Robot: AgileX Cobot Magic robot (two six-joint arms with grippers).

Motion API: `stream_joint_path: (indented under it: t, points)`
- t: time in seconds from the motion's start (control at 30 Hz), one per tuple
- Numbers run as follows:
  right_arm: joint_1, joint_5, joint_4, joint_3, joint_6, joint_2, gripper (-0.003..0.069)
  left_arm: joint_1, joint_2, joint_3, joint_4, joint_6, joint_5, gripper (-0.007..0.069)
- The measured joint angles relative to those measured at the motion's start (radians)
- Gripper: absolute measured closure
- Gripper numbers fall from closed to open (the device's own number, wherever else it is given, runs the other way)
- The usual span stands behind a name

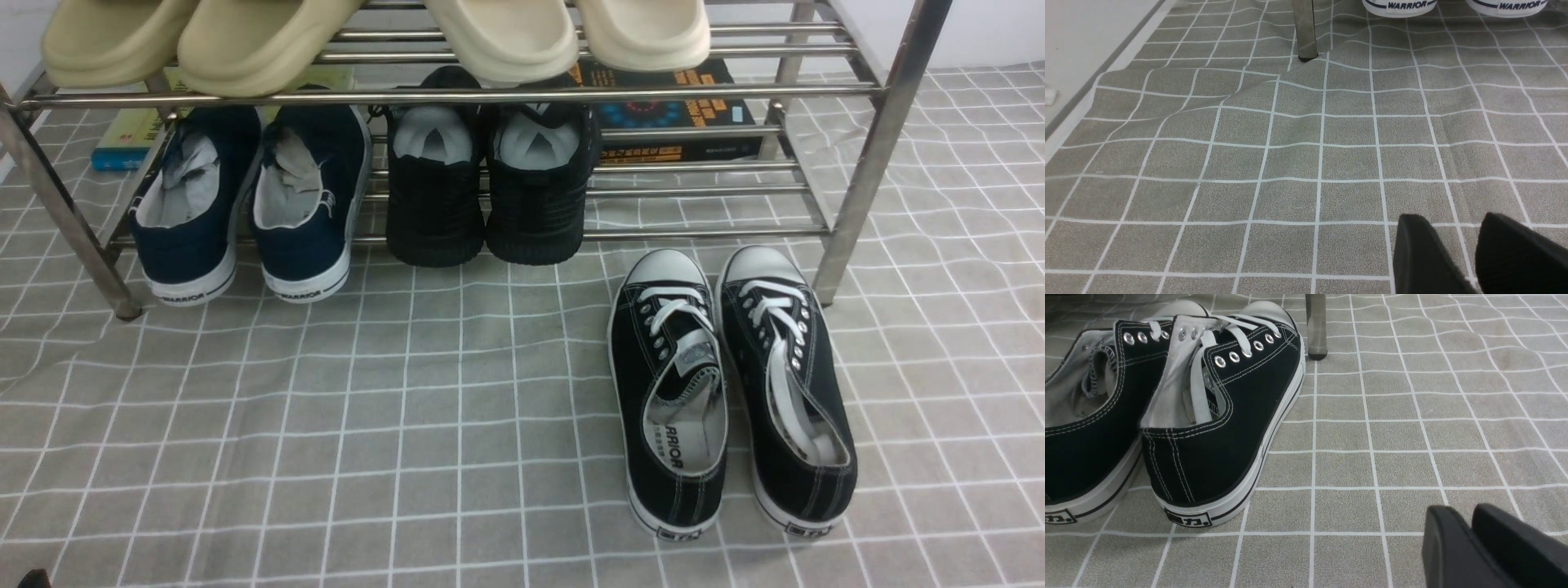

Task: Take the shoes off the shelf with your hand from the grey coffee tablecloth.

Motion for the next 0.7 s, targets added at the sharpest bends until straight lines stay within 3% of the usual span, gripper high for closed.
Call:
stream_joint_path:
  t: [0.7]
  points:
    - [0.000, 0.000, 0.000, 0.000, 0.000, 0.000, 0.0526, 0.000, 0.000, 0.000, 0.000, 0.000, 0.000, 0.0384]
